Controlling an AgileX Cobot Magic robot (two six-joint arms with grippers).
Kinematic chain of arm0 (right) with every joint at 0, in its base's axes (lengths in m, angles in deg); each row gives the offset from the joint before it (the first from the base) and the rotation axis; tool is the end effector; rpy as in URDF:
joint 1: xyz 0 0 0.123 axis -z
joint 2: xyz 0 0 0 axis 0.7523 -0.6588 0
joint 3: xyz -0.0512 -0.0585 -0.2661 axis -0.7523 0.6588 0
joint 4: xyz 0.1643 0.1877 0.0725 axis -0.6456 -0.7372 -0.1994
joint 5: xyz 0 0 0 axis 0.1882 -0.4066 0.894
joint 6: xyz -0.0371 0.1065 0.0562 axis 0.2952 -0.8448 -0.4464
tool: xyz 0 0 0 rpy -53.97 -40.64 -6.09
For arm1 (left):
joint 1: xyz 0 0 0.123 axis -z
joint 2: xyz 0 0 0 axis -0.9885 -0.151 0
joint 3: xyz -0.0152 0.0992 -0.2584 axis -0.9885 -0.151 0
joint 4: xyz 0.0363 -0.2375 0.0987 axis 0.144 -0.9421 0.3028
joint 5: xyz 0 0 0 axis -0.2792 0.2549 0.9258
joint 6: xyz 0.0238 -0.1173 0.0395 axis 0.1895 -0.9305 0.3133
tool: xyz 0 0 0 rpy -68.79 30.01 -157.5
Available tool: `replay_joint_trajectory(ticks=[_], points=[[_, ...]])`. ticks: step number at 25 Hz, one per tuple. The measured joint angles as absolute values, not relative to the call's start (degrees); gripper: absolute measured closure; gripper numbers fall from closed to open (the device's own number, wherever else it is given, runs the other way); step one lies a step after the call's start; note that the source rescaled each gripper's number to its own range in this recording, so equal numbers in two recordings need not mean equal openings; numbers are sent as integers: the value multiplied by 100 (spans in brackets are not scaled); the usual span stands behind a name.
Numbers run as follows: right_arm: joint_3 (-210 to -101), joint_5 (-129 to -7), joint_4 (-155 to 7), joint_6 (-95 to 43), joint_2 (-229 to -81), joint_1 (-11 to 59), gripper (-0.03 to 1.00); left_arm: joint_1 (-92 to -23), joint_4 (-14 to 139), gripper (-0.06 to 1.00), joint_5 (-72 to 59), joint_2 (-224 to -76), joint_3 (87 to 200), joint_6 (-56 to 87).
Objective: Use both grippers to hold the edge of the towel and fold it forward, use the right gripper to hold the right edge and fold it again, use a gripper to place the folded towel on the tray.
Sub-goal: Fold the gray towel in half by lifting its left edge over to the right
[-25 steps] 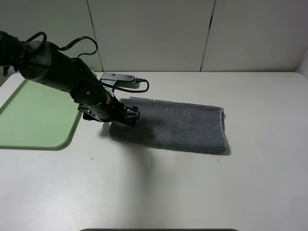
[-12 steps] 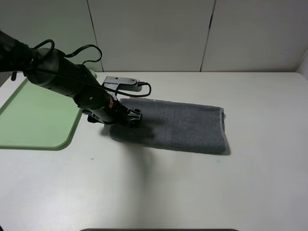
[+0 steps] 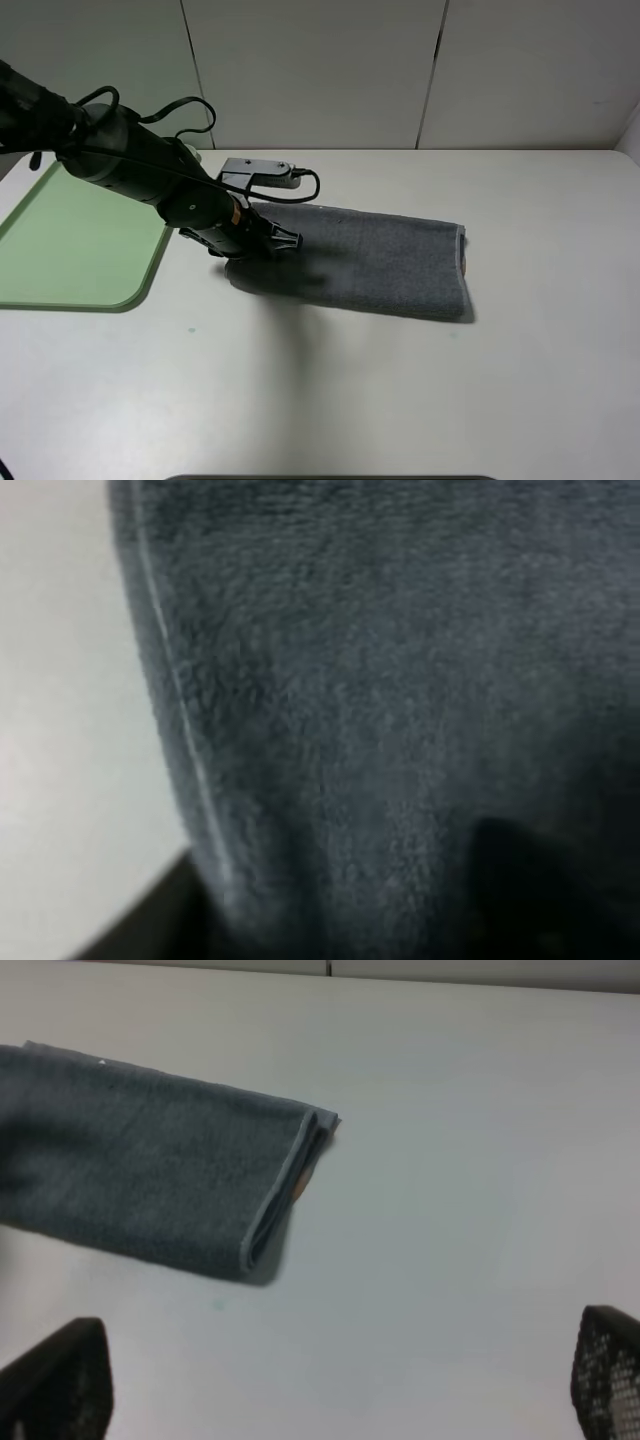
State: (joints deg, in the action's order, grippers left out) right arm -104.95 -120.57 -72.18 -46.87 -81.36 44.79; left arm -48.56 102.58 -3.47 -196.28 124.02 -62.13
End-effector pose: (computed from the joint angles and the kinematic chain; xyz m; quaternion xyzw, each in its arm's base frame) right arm 0.0358 0.0149 0.2696 -0.0504 0.8493 0.0629 0.5216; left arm 0.3433 -0.2200 0.0405 0.1308 0.9454 -0.1228 0.2720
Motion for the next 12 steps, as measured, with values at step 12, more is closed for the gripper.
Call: replay_joint_trajectory(ticks=[12], points=[[-10495, -12057, -7218, -4687, -8136, 4479, -3, -4851, 10244, 86, -322, -19608, 12402, -6274]])
